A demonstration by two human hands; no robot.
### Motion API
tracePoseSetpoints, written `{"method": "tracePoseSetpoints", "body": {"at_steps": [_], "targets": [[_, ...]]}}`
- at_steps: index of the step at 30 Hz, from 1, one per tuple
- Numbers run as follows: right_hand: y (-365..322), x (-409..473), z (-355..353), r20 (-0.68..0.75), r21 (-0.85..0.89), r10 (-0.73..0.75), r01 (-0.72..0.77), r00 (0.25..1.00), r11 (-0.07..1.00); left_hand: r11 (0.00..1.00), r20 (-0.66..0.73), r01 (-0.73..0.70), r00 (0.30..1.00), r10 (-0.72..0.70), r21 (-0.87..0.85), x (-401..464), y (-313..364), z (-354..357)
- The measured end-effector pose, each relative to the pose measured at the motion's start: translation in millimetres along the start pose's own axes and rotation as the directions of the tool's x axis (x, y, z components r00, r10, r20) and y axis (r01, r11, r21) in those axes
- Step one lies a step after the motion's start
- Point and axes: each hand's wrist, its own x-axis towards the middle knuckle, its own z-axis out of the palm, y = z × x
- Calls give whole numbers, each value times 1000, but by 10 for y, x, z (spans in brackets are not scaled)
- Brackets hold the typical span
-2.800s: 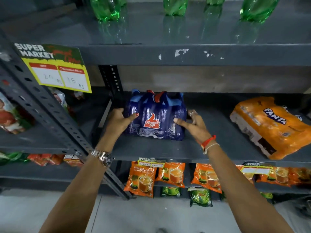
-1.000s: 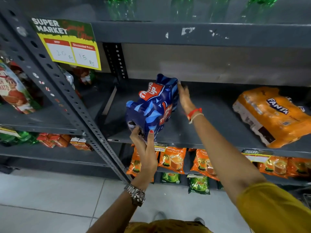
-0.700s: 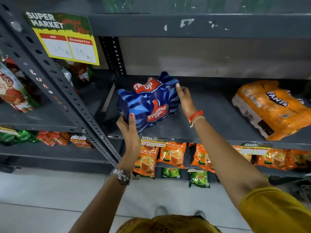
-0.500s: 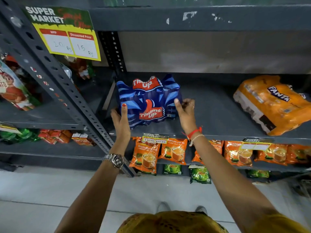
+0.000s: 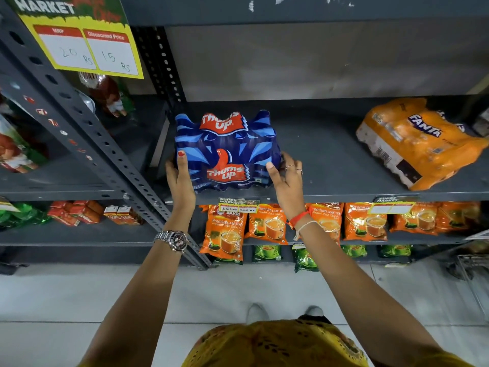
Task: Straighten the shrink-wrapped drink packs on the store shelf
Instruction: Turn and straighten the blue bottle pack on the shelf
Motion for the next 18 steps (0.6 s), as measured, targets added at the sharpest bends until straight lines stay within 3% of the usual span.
{"method": "tracePoseSetpoints", "body": {"at_steps": [6, 10, 14, 16, 18], "targets": [[-62, -79, -22, -1, 23, -10, 10, 1000, 1000, 998, -87, -52, 995, 55, 30, -12, -19, 17], [-139, -86, -161, -2, 41, 9, -9, 1000, 999, 960, -248, -268, 928, 279, 79, -135, 4, 121], [-187, 14, -531, -251, 146, 27, 10, 968, 989, 818, -275, -555, 770, 575, 154, -311, 129, 340], [-165, 102, -769, -412, 178, 55, 21, 910, 984, 758, -240, -631, 720, 651, 164, -411, 241, 527], [-185, 205, -1079, -575, 105, 81, -24, 814, 994, 696, -179, -693, 672, 718, 191, -522, 355, 773]]}}
